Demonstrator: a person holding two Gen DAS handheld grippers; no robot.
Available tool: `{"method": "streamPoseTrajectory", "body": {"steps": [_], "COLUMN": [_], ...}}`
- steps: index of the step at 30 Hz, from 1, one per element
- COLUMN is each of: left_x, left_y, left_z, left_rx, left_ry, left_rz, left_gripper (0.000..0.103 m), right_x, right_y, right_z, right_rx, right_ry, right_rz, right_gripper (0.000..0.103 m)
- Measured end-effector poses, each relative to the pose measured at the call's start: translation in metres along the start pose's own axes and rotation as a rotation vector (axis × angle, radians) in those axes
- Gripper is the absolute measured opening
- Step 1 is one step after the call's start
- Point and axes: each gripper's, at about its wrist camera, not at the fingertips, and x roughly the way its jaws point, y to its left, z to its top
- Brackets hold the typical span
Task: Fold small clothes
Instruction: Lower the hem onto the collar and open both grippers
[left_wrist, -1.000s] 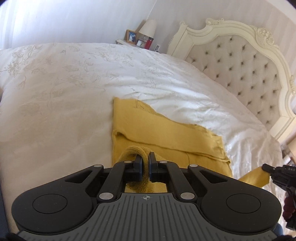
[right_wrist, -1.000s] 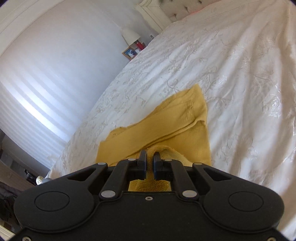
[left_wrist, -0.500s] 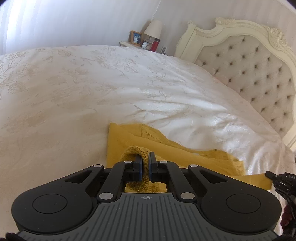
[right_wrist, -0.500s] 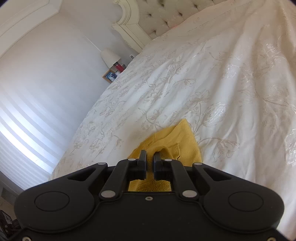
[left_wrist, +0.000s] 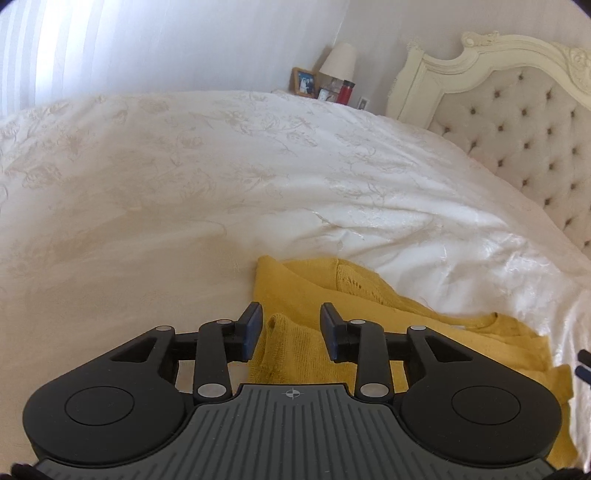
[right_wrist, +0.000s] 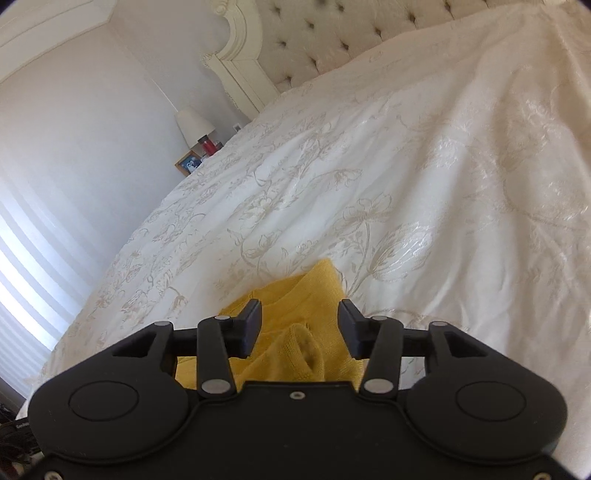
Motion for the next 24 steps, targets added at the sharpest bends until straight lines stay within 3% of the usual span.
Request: {"method": "streamPoseTrajectory", "body": {"steps": [5,11,18,24], "left_x": [-0.031,-0.035,0.000,0.031], "left_y": [-0.030,-0.062,-0.076,-0.082], "left_z": [-0.028,-0.064,-0.071,-0.042], "left_rx": [0.188,0.384,0.440,0.439], "left_ry": [-0.013,0.059,0.136,0.141], "left_rz": [-0.043,-0.111,-0.118,-0.110], "left_gripper": [0.042,0.043,0.043,0.043], "right_x": [-0.030,-0.040,-0.010,0.021], "right_y": [0.034,0.081,0.091,0.100], "right_z": [-0.016,-0.064,-0.089,-0.071], "right_rx": [-0.268,-0.583,-0.667,-0.676], "right_ry": [-0.013,0.096,0.229,0.214], "right_rz": [-0.006,0.043,0.013,-0.020], "right_gripper": [0.055,0.055,0.055,0.055]}}
